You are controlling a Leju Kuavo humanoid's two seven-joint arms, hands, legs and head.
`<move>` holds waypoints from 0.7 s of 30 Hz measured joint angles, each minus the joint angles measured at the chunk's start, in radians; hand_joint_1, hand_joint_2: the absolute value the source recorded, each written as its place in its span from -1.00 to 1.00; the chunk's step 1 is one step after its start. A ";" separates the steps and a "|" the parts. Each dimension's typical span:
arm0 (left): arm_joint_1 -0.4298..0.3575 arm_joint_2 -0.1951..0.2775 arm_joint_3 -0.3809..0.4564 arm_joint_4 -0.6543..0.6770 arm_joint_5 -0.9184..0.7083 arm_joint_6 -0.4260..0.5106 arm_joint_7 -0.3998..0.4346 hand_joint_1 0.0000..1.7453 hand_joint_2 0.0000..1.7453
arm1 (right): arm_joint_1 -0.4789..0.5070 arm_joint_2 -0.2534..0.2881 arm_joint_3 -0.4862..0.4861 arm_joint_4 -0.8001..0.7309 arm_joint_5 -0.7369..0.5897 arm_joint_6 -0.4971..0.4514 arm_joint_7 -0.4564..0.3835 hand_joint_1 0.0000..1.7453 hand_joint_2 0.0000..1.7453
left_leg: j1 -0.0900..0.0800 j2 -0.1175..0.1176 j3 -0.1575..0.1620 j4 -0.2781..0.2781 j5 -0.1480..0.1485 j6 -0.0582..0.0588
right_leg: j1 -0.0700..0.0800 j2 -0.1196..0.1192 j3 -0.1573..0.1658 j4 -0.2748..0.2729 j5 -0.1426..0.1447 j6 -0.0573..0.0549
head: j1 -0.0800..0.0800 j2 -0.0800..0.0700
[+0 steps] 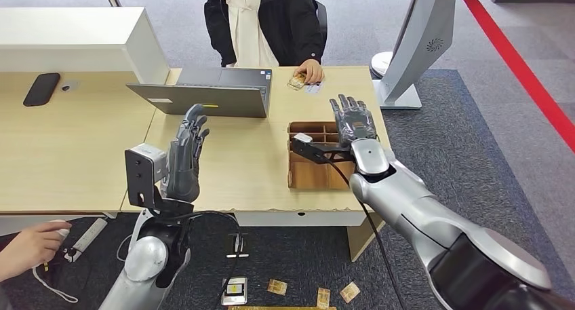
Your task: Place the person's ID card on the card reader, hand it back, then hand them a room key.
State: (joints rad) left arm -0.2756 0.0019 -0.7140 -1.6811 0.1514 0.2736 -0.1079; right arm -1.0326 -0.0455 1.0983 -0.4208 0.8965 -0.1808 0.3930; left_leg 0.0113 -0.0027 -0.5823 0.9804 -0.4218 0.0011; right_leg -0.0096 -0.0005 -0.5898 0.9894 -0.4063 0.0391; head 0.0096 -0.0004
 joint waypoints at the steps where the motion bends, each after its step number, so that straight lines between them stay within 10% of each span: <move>1: 0.001 0.000 0.000 0.000 0.000 0.000 -0.001 -1.00 -1.00 | 0.001 0.002 0.000 0.000 0.000 0.000 -0.001 -1.00 1.00 | 0.000 0.000 0.000 0.000 0.000 0.000 | 0.000 0.000 0.000 0.000 0.000 0.000 | 0.000 0.000; 21: 0.013 0.000 0.000 -0.001 -0.002 0.017 -0.001 -1.00 -1.00 | 0.010 0.010 0.001 0.013 -0.001 0.021 -0.002 -1.00 1.00 | 0.000 0.000 0.000 0.000 0.000 0.000 | 0.000 0.000 0.000 0.000 0.000 0.000 | 0.000 0.000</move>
State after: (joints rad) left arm -0.2623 0.0019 -0.7137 -1.6823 0.1495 0.2903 -0.1091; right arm -1.0223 -0.0356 1.0989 -0.4081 0.8957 -0.1598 0.3914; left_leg 0.0113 -0.0028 -0.5823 0.9804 -0.4218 0.0011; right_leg -0.0096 -0.0005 -0.5898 0.9894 -0.4063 0.0391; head 0.0097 -0.0004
